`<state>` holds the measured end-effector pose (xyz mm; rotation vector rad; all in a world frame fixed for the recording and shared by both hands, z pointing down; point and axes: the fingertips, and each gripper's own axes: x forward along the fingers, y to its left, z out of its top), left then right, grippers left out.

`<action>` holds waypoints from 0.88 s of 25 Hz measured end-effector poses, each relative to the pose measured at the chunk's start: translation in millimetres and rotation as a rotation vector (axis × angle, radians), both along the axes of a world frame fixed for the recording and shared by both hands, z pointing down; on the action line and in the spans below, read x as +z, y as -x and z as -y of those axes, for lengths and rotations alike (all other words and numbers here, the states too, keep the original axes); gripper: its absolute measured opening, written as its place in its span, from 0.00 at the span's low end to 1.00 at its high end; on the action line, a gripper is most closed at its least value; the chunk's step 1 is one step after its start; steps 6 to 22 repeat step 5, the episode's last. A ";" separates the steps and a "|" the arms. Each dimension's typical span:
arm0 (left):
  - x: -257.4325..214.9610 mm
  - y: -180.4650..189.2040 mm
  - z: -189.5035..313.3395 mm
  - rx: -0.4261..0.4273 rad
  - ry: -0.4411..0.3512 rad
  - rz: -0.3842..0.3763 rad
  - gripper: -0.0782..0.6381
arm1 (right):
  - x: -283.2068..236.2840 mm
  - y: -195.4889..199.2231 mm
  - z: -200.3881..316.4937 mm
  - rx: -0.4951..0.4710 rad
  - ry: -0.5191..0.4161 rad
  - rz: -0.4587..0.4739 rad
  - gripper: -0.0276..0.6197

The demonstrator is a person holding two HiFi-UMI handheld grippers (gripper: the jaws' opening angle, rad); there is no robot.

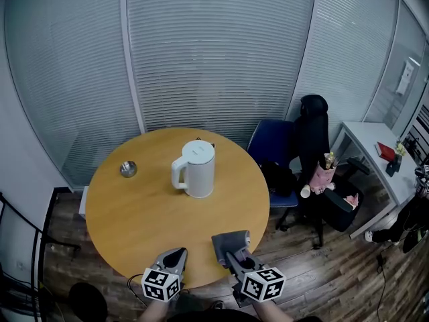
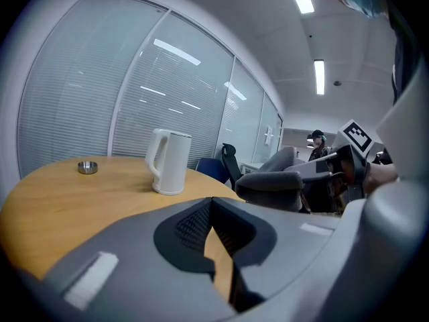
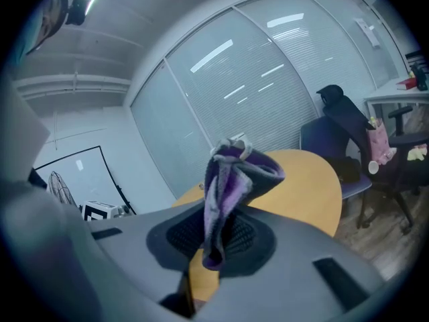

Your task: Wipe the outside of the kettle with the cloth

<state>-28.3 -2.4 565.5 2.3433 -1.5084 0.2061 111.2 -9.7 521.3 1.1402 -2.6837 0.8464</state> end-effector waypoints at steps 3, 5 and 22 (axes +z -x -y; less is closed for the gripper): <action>1.2 -1.1 -1.5 0.006 0.004 -0.002 0.12 | 0.0 0.5 -0.2 0.004 0.002 0.008 0.11; 2.4 -1.7 -2.3 0.009 0.007 -0.002 0.12 | 0.5 0.8 0.2 0.007 0.003 0.012 0.11; 2.4 -1.7 -2.3 0.009 0.007 -0.002 0.12 | 0.5 0.8 0.2 0.007 0.003 0.012 0.11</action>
